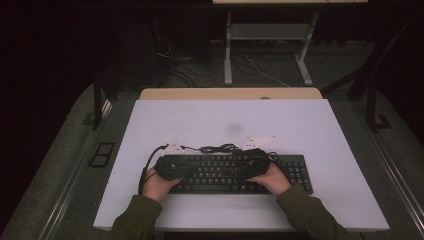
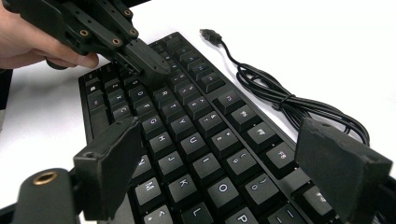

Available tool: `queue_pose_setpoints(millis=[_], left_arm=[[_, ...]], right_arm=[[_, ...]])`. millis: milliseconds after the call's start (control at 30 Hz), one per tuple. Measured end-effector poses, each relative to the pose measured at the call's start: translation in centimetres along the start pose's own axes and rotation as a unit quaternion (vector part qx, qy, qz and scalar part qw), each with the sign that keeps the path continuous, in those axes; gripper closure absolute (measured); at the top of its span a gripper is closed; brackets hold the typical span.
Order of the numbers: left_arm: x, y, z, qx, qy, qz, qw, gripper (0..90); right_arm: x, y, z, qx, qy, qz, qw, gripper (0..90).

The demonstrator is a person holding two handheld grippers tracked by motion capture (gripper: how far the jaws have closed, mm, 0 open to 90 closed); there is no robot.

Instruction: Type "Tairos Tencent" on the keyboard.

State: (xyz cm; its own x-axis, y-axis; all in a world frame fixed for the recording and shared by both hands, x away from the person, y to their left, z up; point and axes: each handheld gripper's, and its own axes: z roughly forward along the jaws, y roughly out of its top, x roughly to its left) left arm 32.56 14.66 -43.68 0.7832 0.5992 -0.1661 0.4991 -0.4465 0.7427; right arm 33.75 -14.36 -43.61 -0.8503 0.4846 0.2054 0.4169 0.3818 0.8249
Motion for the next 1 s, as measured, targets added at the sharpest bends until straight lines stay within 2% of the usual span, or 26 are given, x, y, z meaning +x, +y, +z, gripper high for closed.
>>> queue_pose_setpoints(millis=[233,300,600,767,1000], left_arm=[[0.0,0.0,0.0,-0.001,0.0,0.001,1.0,89.5],[-0.1,0.0,-0.1,-0.002,0.006,0.003,1.0,89.5],[-0.2,0.1,-0.5,-0.017,0.007,0.0,0.9998,88.9],[-0.4,0.1,-0.7,-0.025,0.011,-0.004,0.9996,81.0],[-0.7,0.1,-1.0,-0.036,0.018,-0.01,0.9991,66.5]], right_arm=[[0.0,0.0,0.0,0.0,0.0,0.0,1.0,14.5],[0.0,0.0,0.0,-0.001,0.001,0.001,1.0,14.5],[0.0,0.2,-0.3,0.004,0.008,0.006,0.9999,14.9],[0.4,0.3,-0.5,0.008,0.011,0.005,0.9999,16.1],[0.8,0.4,-0.4,0.011,0.024,0.004,0.9996,31.1]])
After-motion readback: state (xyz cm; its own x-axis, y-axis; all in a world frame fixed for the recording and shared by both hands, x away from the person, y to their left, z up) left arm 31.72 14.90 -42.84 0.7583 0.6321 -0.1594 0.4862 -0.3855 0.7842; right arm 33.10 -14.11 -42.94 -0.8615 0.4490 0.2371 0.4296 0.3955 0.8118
